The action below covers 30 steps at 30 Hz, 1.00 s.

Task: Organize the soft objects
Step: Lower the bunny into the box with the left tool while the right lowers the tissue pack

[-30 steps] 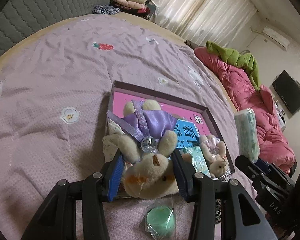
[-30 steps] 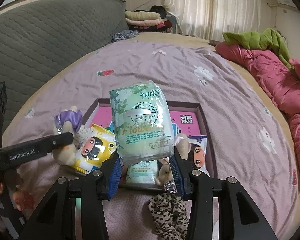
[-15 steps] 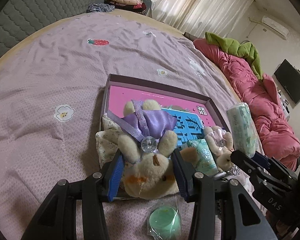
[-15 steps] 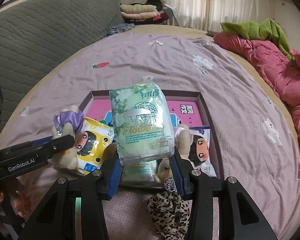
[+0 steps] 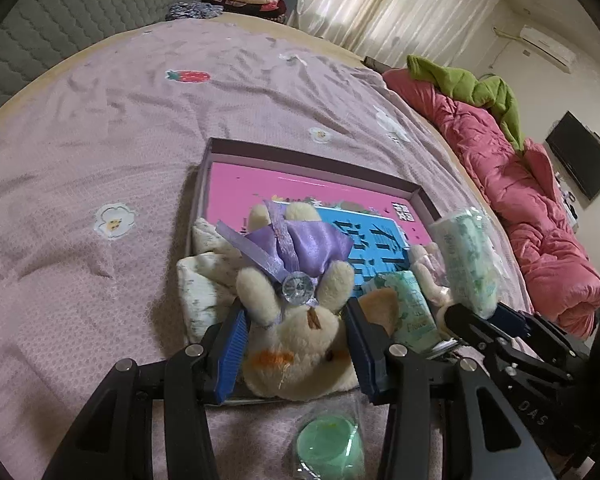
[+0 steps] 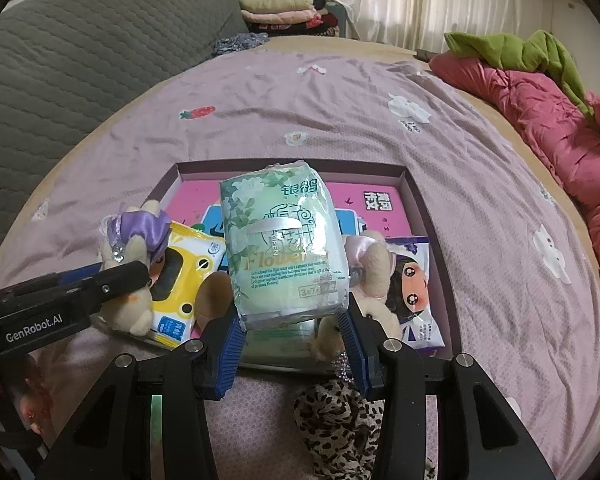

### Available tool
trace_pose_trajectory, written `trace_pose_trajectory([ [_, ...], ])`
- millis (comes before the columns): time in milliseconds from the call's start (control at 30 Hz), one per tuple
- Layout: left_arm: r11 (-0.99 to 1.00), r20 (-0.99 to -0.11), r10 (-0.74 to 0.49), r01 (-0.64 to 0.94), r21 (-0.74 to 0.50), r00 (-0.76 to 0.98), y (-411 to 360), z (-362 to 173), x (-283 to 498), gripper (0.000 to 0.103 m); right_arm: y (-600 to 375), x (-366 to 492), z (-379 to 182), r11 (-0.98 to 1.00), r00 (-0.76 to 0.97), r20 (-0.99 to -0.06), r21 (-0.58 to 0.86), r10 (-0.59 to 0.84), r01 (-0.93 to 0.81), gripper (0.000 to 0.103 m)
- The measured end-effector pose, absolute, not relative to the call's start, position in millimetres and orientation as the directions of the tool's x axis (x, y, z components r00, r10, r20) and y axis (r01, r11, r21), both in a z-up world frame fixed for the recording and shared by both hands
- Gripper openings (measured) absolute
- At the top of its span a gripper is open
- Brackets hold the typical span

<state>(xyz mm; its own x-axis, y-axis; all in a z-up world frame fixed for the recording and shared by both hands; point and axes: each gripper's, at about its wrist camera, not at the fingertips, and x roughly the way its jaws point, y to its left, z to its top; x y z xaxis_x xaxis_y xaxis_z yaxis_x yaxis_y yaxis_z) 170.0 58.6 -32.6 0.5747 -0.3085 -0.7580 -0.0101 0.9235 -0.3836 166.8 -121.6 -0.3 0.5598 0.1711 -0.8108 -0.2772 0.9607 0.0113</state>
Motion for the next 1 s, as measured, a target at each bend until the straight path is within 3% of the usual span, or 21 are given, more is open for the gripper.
trace_pose_trajectory([
  [1000,0.923,-0.769,-0.326,0.007,-0.386,0.550,46.7,-37.1,174.5,0.048,-106.7,176.6,-34.0,0.964,0.446,-0.885,0.016,0.137,-0.265,0.049],
])
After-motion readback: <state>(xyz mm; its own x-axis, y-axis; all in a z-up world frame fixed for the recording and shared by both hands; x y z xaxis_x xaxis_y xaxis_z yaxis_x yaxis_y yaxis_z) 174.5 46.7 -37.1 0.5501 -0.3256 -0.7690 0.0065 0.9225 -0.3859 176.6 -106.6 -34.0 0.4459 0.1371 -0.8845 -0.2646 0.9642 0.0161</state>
